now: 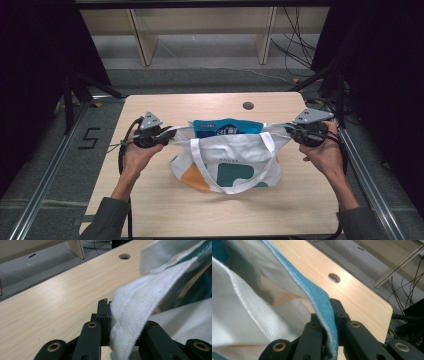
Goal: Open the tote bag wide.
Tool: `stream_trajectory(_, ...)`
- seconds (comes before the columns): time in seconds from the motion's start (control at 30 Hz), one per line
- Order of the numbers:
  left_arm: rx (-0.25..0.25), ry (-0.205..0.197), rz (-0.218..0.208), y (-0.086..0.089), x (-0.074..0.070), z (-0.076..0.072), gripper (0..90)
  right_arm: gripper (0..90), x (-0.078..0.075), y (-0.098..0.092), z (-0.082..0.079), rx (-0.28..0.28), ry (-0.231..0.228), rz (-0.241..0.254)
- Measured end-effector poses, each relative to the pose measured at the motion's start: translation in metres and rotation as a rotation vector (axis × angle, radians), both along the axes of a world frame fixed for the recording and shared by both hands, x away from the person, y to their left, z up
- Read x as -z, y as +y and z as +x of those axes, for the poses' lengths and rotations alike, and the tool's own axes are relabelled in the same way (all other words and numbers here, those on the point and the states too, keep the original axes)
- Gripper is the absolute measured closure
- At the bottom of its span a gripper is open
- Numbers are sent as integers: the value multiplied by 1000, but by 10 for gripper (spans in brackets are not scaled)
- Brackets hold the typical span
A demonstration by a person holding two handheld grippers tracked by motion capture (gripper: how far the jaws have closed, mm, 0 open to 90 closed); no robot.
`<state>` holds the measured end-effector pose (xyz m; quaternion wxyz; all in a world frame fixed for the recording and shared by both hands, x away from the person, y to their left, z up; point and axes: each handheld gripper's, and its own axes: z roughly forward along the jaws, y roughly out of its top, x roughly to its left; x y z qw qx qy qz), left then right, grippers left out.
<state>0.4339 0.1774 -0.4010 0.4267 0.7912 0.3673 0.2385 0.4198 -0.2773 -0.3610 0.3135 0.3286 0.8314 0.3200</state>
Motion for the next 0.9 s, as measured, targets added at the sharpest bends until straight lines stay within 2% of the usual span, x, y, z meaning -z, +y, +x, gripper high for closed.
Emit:
stream_trajectory(0.03,-3,-1,8,0,5,-1,769,876,4,0,0,-6,8,2)
stream_trajectory(0.07,4,12,5,0,14,-4,770,876,7,-1,0,-12,-5,-5)
stream_trajectory(0.1,4,12,5,0,14,-4,770,876,7,-1,0,-12,-5,-5)
stream_trajectory(0.13,15,24,4,2,17,-5,771,875,13,-1,0,-16,16,-1)
stream_trajectory(0.3,15,42,3,3,34,-8,772,876,25,0,-1,-14,21,6)
stream_trajectory(0.33,15,51,10,3,38,-8,772,875,31,1,-2,-3,36,5)
stream_trajectory(0.4,16,63,22,3,47,-7,772,875,35,1,-1,-12,37,4)
stream_trajectory(0.43,24,71,18,3,52,-7,772,876,39,3,-2,-4,61,7)
stream_trajectory(0.47,16,82,15,2,61,-7,772,876,48,3,-1,-3,60,4)
stream_trajectory(0.53,13,87,13,1,66,-7,772,876,52,3,-1,-2,74,6)
stream_trajectory(0.6,32,103,48,0,74,-7,770,875,62,4,0,-7,82,4)
stream_trajectory(0.63,28,122,44,-1,82,-6,767,875,70,4,1,-6,85,6)
stream_trajectory(0.67,28,122,44,-1,82,-6,767,875,70,4,1,-6,85,6)
stream_trajectory(0.7,27,140,50,-2,88,-4,767,876,81,6,0,-1,99,25)
stream_trajectory(0.77,18,154,51,-3,94,-3,768,876,90,7,1,-1,108,26)
stream_trajectory(0.8,18,154,51,-3,94,-3,768,876,90,7,1,-1,108,26)
stream_trajectory(0.87,11,152,45,-4,97,-3,769,876,101,8,3,-2,109,23)
stream_trajectory(0.9,27,167,81,-2,99,-2,770,877,113,12,3,1,151,12)
